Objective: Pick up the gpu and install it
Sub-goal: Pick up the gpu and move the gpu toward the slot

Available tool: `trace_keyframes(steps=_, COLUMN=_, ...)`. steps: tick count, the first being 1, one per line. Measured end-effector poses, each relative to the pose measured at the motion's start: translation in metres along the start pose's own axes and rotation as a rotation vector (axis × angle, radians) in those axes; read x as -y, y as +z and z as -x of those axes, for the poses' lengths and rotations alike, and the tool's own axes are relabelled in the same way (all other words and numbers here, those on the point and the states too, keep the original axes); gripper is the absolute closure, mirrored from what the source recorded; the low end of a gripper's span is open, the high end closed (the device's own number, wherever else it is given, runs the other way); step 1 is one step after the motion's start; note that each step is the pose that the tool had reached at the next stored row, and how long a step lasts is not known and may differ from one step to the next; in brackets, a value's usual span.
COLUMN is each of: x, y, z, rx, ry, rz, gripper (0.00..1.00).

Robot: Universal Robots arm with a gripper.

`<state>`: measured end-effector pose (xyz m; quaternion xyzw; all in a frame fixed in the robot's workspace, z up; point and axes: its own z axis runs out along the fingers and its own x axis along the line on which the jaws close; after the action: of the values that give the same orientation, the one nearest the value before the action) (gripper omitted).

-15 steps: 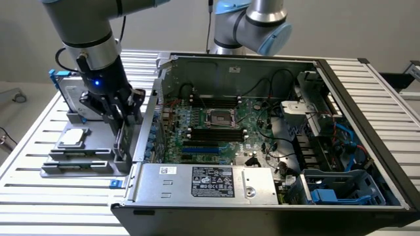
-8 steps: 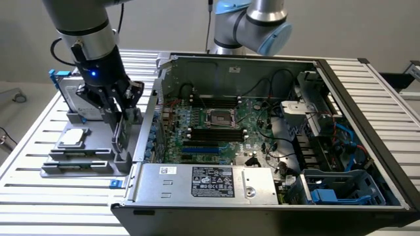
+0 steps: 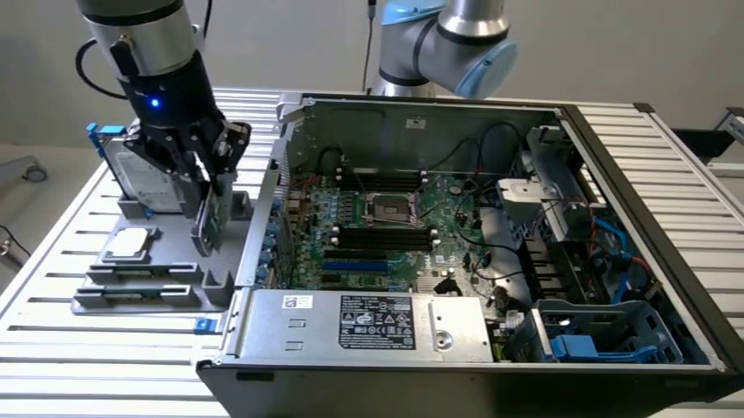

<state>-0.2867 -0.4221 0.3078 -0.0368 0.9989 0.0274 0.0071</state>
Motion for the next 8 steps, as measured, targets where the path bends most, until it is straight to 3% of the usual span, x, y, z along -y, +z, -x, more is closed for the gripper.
trace_keyframes(steps=8, x=-0.0024, y=-0.0363, z=0.001, rx=0.0000, ry=0.000, rz=0.0000, gripper=0.74)
